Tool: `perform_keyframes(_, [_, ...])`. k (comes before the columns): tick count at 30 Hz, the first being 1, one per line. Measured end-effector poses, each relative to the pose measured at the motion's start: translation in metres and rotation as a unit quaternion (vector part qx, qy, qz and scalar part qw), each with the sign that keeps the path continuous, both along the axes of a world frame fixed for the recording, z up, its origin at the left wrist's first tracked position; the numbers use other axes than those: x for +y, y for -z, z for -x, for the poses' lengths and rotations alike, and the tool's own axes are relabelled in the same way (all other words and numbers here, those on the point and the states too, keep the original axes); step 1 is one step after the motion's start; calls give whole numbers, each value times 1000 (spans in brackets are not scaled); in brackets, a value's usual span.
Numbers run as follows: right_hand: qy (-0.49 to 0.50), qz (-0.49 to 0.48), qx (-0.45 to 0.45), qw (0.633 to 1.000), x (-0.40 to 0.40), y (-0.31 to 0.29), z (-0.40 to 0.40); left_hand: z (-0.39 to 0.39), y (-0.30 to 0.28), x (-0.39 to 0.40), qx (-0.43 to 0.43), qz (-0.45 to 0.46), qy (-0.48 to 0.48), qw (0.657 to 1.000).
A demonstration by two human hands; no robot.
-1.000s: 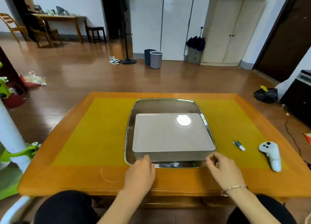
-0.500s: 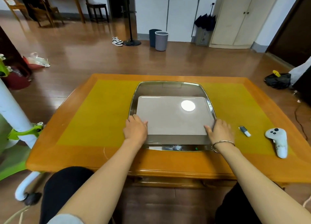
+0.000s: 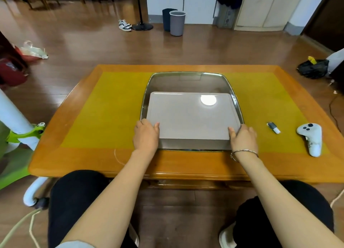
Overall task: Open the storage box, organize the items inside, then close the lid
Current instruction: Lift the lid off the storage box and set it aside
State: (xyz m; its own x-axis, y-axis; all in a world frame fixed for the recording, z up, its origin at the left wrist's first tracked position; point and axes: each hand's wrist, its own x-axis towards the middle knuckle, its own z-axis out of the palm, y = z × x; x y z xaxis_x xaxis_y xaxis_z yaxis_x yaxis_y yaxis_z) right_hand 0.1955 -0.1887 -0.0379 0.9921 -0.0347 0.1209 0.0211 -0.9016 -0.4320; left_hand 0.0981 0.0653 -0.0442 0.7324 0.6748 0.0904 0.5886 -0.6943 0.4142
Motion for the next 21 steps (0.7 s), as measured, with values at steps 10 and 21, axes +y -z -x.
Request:
perform_keyframes(10, [-6,8,-27,1000,-1,2,-1,15,-1,-12,-44,40,-19,998])
perform_keyframes(21, [7,61,-60,996,-7,9,20,42,1,-14,-90,72,-1,993])
